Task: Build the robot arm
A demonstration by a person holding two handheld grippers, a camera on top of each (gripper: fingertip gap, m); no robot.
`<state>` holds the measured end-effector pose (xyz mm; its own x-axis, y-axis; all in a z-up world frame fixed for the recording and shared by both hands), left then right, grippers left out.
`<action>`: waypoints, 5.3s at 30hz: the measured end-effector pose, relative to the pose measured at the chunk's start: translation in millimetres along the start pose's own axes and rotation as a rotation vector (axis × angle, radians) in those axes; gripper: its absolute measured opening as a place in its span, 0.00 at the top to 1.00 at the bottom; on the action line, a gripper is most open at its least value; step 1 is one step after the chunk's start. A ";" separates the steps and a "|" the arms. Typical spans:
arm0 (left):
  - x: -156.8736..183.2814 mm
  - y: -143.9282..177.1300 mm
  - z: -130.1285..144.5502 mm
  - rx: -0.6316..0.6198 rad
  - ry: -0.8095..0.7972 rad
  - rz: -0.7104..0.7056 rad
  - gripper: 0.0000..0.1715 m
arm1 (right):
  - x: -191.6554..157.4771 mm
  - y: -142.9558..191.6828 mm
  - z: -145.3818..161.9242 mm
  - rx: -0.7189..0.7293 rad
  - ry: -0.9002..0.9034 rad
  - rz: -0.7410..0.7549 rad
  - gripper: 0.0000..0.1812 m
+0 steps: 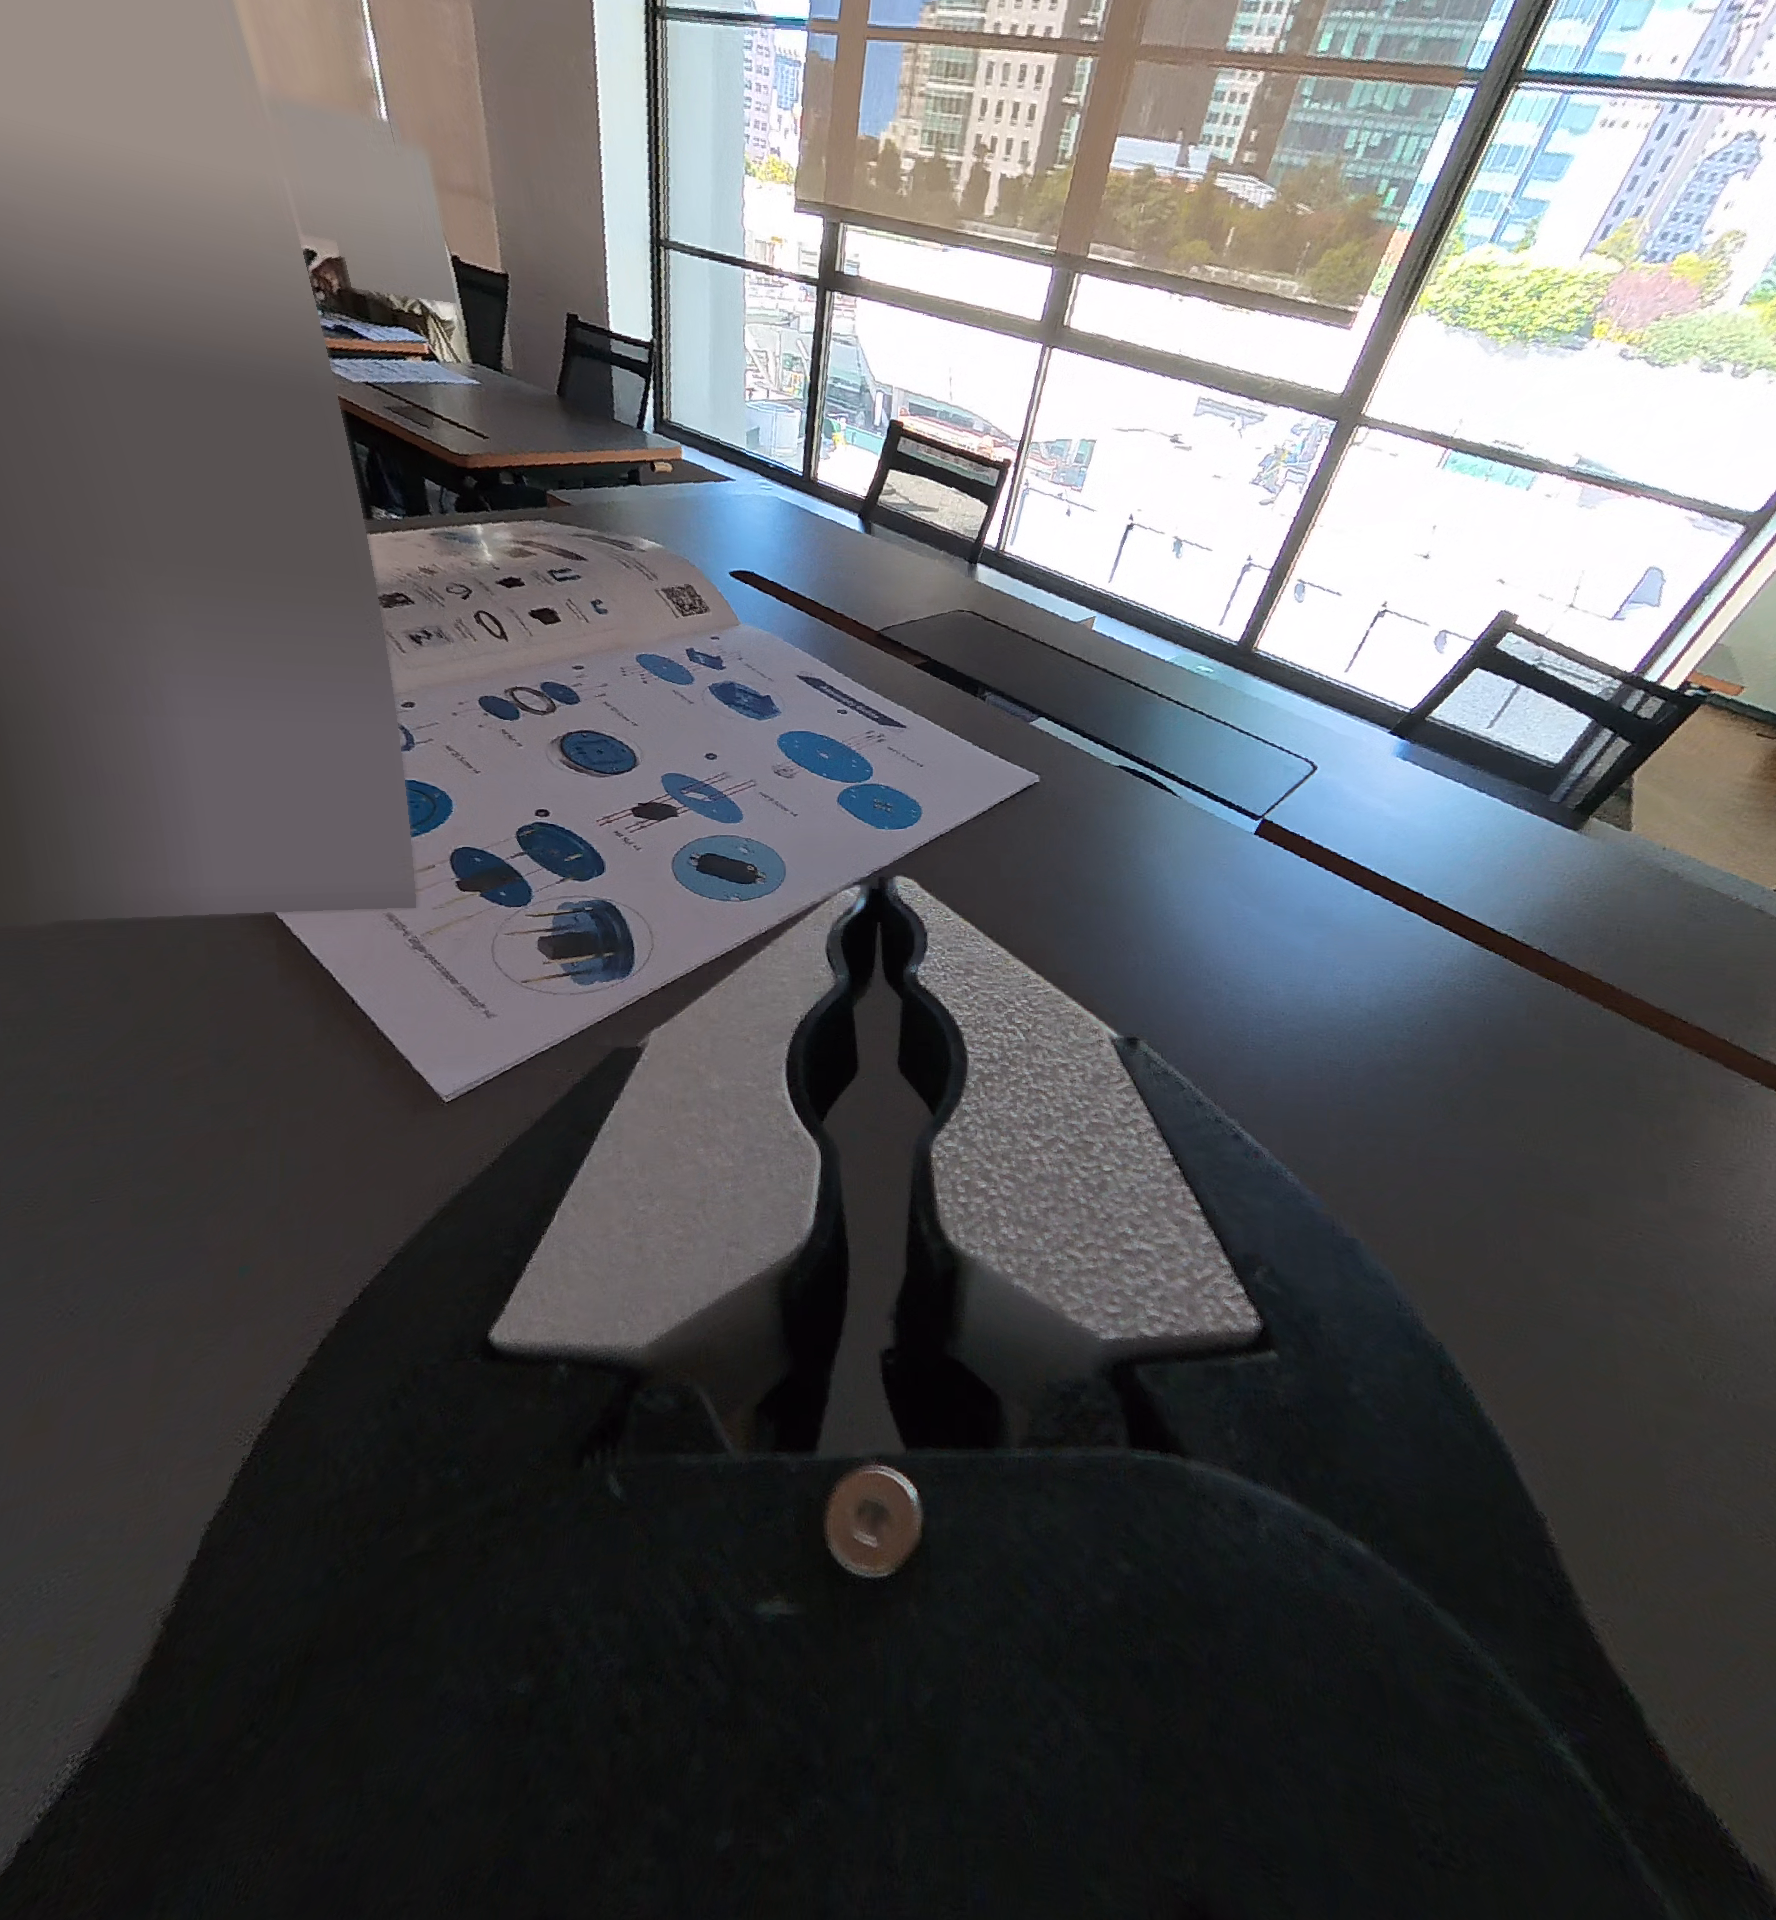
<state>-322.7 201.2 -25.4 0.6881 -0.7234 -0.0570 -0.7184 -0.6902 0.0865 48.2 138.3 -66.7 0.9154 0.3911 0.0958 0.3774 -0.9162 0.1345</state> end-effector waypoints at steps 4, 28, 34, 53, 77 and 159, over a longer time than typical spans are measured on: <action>4.1 20.4 -29.1 0.144 0.065 0.047 0.78 | 5.6 4.5 -5.8 0.003 0.122 0.065 1.00; -322.9 627.5 228.2 -0.262 0.208 -0.526 0.75 | -789.3 -277.7 -38.4 -0.002 -0.050 -0.884 0.90; -402.0 637.0 251.9 -0.172 0.244 -0.542 0.77 | -806.0 -385.1 67.8 -0.165 0.012 -0.721 0.91; -671.5 617.8 305.6 -0.271 0.170 -0.502 0.79 | -962.4 -669.7 156.8 -0.383 0.186 -0.923 0.90; -848.7 714.9 371.5 -0.293 0.239 -0.284 0.80 | -1118.3 -840.4 298.6 -1.177 1.016 -1.219 0.83; -98.2 339.0 26.4 0.028 0.140 1.447 0.85 | -599.2 -6.1 -92.7 -0.042 -0.354 0.022 1.00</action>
<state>-636.5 37.7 -16.8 -0.6232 -0.7660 0.1575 -0.7788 0.6262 -0.0361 -515.7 -82.5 -33.4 0.9178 0.3107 -0.2474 0.3580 -0.9168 0.1769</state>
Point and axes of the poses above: each gripper's, where its closed fingertips meet, y back along the fingers, z out of its underside, x = y × z across the jaws, the point moved 3 cm from there along y, back along the fingers, and after that the axes turned 4 degrees about -y, right-handed, at the moved point
